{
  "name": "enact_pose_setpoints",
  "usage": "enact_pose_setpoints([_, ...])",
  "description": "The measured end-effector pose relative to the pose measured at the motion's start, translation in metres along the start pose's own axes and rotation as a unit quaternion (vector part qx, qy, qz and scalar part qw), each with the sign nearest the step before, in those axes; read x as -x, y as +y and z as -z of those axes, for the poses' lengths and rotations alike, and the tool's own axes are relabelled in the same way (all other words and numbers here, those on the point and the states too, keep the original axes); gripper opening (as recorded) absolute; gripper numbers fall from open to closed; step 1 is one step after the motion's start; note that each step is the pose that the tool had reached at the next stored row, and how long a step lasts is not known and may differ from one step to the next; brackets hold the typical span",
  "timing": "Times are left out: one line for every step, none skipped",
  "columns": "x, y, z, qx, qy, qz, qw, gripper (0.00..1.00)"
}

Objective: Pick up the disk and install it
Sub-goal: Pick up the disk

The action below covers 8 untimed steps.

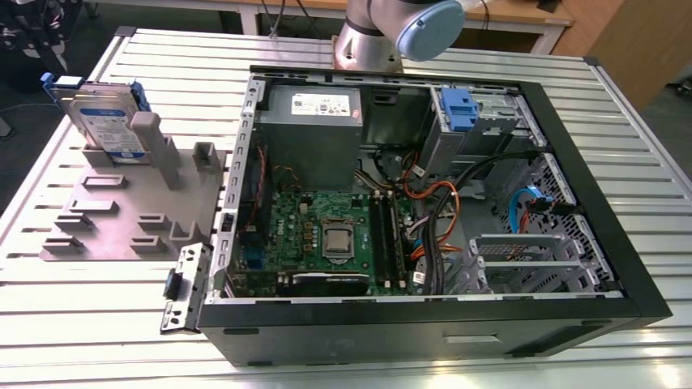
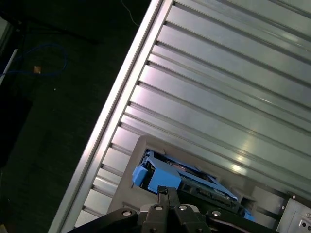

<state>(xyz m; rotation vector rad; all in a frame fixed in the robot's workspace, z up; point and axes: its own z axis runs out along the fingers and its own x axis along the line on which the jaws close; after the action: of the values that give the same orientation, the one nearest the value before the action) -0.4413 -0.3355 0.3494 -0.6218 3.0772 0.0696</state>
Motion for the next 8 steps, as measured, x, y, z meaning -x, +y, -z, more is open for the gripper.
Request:
enact_pose_setpoints([0.0000,0.0000,0.0000,0.0000,0.0002,0.003,0.99999,0.11])
enact_pose_setpoints([0.0000,0.0000,0.0000,0.0001,0.0003,0.008,0.99997,0.11])
enact_pose_setpoints([0.0000,0.0000,0.0000,0.0001,0.0005,0.012,0.99993,0.11])
enact_pose_setpoints([0.0000,0.0000,0.0000,0.0002,0.0007,0.017,0.99986,0.11])
enact_pose_setpoints([0.0000,0.0000,0.0000,0.0002,0.0009,0.021,0.99978,0.11])
enact_pose_setpoints([0.0000,0.0000,0.0000,0.0003,0.0011,0.026,0.99967,0.11])
enact_pose_setpoints([0.0000,0.0000,0.0000,0.0003,0.0013,0.031,0.99953,0.11])
enact_pose_setpoints([0.0000,0.0000,0.0000,0.0004,0.0016,0.036,0.99936,0.11])
